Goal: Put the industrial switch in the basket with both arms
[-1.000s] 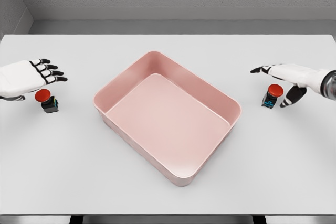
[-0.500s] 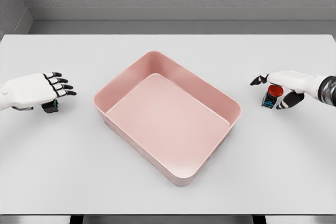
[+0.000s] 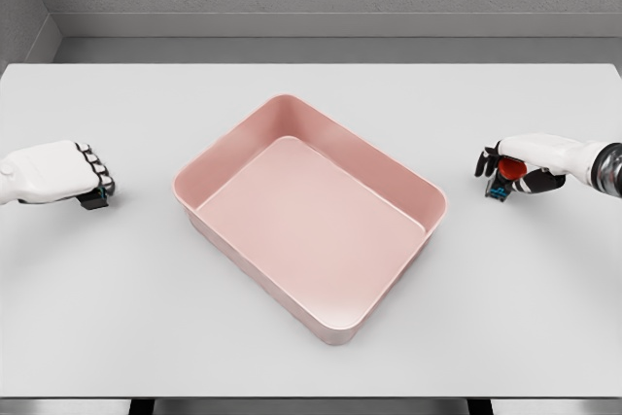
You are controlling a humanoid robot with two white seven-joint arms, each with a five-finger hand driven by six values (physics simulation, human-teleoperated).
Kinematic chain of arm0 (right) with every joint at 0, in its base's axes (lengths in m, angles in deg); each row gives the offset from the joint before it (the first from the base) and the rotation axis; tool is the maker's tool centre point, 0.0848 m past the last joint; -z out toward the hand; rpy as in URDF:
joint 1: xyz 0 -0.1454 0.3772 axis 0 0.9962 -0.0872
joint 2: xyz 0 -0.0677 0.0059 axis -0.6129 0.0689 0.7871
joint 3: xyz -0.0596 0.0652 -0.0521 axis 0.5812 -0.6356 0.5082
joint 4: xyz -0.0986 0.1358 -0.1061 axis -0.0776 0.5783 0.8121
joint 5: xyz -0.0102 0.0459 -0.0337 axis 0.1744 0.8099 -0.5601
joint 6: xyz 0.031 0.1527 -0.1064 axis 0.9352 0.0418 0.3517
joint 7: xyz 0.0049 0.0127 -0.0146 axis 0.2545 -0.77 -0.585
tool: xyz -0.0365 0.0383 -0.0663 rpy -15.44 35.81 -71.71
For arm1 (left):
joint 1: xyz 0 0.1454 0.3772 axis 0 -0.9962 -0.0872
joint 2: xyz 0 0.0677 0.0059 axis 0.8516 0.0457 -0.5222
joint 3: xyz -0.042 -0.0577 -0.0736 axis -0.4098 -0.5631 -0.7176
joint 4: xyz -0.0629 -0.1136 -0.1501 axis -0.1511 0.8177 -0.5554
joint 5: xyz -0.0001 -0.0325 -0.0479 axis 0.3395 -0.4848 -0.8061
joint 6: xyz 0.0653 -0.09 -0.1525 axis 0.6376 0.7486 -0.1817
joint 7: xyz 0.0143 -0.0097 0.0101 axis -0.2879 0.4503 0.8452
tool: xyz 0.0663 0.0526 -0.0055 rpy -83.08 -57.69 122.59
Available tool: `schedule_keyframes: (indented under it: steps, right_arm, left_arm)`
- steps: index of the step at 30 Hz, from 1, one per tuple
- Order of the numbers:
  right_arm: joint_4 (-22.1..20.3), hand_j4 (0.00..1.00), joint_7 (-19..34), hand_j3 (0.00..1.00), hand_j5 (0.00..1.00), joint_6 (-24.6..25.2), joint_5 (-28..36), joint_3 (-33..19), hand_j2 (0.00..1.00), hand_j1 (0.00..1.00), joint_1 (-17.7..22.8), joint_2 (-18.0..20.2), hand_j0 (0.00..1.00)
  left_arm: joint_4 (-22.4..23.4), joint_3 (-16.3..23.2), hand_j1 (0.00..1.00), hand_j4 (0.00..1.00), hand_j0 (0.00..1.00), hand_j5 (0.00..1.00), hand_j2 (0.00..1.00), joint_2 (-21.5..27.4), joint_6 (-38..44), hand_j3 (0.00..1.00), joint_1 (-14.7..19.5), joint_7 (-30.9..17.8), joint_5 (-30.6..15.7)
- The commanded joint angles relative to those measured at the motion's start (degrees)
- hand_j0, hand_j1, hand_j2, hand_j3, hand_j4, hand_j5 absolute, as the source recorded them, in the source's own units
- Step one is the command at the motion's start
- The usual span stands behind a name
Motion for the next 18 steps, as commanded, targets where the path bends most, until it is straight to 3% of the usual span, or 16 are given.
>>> schedule_keyframes:
  steps: [1, 6, 7, 18]
  right_arm:
    - [-0.01, 0.47, -0.02, 0.47, 0.47, 0.01, 0.04, -0.02, 0.47, 0.47, 0.0, 0.06, 0.47]
    - [-0.28, 0.47, -0.02, 0.47, 0.47, 0.09, -0.05, -0.2, 0.47, 0.47, -0.44, 0.06, 0.47]
    - [-0.37, 0.47, -0.02, 0.47, 0.47, 0.09, -0.05, -0.2, 0.47, 0.47, -0.53, 0.06, 0.47]
    - [-0.72, 0.47, -0.02, 0.47, 0.47, 0.09, -0.14, -0.9, 0.47, 0.47, -2.02, 0.06, 0.47]
  left_arm:
    - [0.17, 0.05, 0.36, 0.36, 0.36, 0.36, 0.36, 0.06, -0.03, 0.36, 0.0, -0.98, 0.07]
    - [0.17, 0.05, 0.25, 0.25, 0.25, 0.25, 0.25, -0.02, -0.03, 0.25, 0.09, -0.89, 0.07]
    - [0.25, -0.13, 0.15, 0.15, 0.15, 0.15, 0.15, 0.06, -0.03, 0.15, 0.35, -0.98, -0.37]
    - [-0.1, -2.15, 0.16, 0.16, 0.16, 0.16, 0.16, 0.24, -0.03, 0.16, 0.53, -0.81, -6.88]
